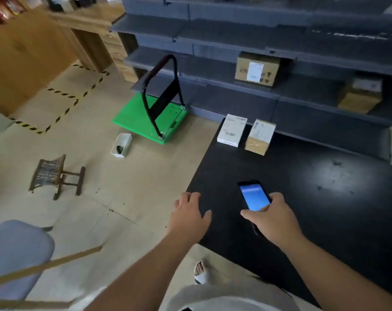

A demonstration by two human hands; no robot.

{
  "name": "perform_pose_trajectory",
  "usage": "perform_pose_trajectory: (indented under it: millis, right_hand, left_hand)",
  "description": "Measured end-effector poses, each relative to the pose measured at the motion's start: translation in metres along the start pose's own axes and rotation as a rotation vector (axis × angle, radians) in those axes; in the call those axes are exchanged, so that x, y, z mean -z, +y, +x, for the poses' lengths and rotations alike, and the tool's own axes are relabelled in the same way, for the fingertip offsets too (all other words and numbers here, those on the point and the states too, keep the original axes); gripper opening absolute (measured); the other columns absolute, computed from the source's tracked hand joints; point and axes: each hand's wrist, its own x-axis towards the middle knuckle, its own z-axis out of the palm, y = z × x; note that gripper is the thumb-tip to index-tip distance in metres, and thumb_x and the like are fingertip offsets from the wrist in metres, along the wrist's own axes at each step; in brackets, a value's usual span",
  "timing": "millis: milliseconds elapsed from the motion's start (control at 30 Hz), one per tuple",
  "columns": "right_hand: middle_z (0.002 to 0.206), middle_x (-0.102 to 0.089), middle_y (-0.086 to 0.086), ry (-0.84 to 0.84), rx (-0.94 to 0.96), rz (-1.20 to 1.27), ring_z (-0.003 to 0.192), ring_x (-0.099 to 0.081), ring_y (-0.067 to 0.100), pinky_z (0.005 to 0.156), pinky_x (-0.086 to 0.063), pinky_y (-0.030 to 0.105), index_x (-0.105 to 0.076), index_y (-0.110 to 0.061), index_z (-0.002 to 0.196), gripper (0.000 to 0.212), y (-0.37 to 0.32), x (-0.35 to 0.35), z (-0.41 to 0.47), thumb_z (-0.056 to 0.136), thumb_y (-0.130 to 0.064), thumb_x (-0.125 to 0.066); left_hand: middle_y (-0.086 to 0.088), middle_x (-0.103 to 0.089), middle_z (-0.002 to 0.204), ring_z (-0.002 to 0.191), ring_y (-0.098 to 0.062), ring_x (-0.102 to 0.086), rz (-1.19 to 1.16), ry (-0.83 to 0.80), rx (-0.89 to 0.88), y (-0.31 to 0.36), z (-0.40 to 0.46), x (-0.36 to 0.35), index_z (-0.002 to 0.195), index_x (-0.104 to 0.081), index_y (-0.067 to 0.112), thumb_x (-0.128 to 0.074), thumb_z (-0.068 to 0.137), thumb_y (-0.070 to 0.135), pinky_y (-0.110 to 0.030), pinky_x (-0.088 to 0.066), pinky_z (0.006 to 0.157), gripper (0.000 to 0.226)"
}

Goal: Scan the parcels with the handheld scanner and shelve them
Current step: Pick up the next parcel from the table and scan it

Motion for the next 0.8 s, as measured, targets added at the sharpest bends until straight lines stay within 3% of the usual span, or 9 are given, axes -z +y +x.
perform_pose_trajectory:
  millis: [200, 367, 800]
  right_hand:
    - [0.097, -0.062, 0.0, 0.095, -0.178, 0.135, 0.08, -0.066, 0.018, 0.074, -0.06, 0.043, -0.043, -0.022, 0.12, 0.065, 0.023, 0.021, 0.013, 0.075, -0.046, -0.083]
    - [0.104, -0.058, -0.002, 0.111, -0.242, 0.195, 0.09, -0.063, 0.018, 0.074, -0.058, 0.041, -0.039, -0.02, 0.14, 0.085, 0.044, 0.045, 0.039, 0.075, -0.05, -0.085]
    - [0.103, -0.061, -0.003, 0.075, -0.347, 0.208, 0.088, -0.064, 0.016, 0.07, -0.058, 0.038, -0.041, -0.022, 0.135, 0.082, 0.086, 0.076, 0.119, 0.074, -0.051, -0.086]
  left_hand:
    - [-0.001, -0.034, 0.158, 0.142, -0.028, -0.041, 0.074, -0.115, -0.138, 0.038, 0.04, -0.018, 0.157, -0.035, 0.026, -0.055, 0.103, 0.052, -0.043, -0.043, 0.113, 0.064]
    - [-0.002, -0.034, 0.16, 0.144, -0.028, -0.039, 0.079, -0.145, -0.161, 0.082, 0.076, -0.026, 0.157, -0.037, 0.026, -0.057, 0.102, 0.052, -0.045, -0.045, 0.114, 0.064]
    - [-0.004, -0.033, 0.16, 0.144, -0.027, -0.038, -0.004, -0.135, -0.12, 0.168, 0.171, -0.058, 0.158, -0.035, 0.025, -0.062, 0.1, 0.047, -0.045, -0.043, 0.111, 0.067]
